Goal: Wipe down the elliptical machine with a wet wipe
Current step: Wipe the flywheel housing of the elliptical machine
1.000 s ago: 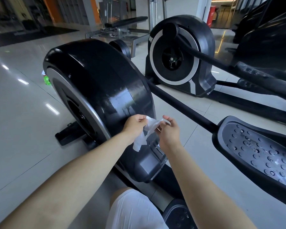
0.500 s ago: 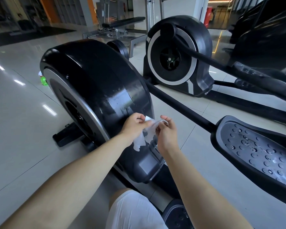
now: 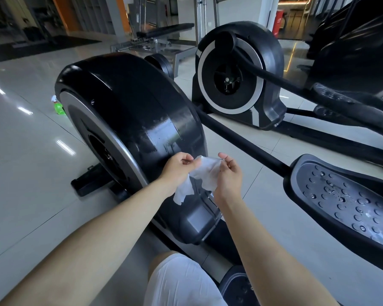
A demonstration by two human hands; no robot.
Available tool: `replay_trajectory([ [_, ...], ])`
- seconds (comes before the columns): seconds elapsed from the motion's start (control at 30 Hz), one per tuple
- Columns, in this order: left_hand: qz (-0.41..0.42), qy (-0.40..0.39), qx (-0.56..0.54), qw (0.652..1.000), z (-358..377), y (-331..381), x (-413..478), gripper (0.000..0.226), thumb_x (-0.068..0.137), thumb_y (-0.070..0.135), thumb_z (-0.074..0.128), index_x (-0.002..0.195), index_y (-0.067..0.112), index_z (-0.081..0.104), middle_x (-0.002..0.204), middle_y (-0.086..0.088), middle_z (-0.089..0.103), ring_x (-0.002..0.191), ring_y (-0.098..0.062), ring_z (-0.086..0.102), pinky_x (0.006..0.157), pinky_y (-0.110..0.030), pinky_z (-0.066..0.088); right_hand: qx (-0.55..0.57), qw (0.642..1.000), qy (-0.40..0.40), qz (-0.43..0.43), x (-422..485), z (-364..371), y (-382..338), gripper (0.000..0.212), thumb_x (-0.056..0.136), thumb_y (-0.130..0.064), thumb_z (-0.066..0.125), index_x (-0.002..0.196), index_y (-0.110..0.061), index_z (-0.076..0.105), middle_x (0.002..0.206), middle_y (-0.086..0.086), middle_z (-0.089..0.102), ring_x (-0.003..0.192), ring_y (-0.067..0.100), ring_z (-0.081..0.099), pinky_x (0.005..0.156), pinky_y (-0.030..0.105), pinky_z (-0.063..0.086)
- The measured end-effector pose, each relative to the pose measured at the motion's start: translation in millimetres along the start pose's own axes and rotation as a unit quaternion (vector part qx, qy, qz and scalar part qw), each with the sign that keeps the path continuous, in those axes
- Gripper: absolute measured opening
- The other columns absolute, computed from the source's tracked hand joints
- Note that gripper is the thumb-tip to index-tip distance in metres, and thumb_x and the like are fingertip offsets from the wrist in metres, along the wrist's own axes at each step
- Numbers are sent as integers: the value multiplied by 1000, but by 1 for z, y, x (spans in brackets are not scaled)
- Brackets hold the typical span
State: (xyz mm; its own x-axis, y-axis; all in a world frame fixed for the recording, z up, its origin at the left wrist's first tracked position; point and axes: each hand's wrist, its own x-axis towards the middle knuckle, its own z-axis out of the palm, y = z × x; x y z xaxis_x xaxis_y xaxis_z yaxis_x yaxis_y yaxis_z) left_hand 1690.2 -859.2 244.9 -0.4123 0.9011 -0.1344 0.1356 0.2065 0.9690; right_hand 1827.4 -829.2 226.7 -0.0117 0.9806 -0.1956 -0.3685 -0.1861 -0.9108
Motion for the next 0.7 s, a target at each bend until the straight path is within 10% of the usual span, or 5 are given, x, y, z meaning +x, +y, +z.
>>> replay_trajectory([
  [0.3, 156, 39, 193, 968, -4, 2, -10, 30, 94, 6, 56, 111, 28, 67, 112, 8, 47, 93, 7, 51, 83, -14, 39, 17, 1000, -24, 3, 4, -1, 0, 24, 103, -16, 52, 112, -26, 72, 106, 3, 72, 100, 26, 68, 90, 46, 54],
  [0.57, 154, -97, 179, 967, 10, 8, -13, 40, 82, 43, 82, 117, 32, 66, 117, 15, 63, 105, -6, 59, 87, -26, 49, 77, 992, -86, 41, 0, -1, -9, 17, 99, -4, 63, 115, 0, 67, 107, 29, 70, 89, 33, 69, 70, 42, 61],
  [0.7, 130, -49, 228, 964, 10, 10, -9, 12, 95, 43, 64, 93, 32, 66, 89, 7, 67, 84, -11, 56, 67, -22, 40, 28, 995, -96, 19, 0, -5, -12, 13, 97, -4, 66, 108, -1, 71, 95, 15, 69, 88, 26, 68, 91, 42, 59],
])
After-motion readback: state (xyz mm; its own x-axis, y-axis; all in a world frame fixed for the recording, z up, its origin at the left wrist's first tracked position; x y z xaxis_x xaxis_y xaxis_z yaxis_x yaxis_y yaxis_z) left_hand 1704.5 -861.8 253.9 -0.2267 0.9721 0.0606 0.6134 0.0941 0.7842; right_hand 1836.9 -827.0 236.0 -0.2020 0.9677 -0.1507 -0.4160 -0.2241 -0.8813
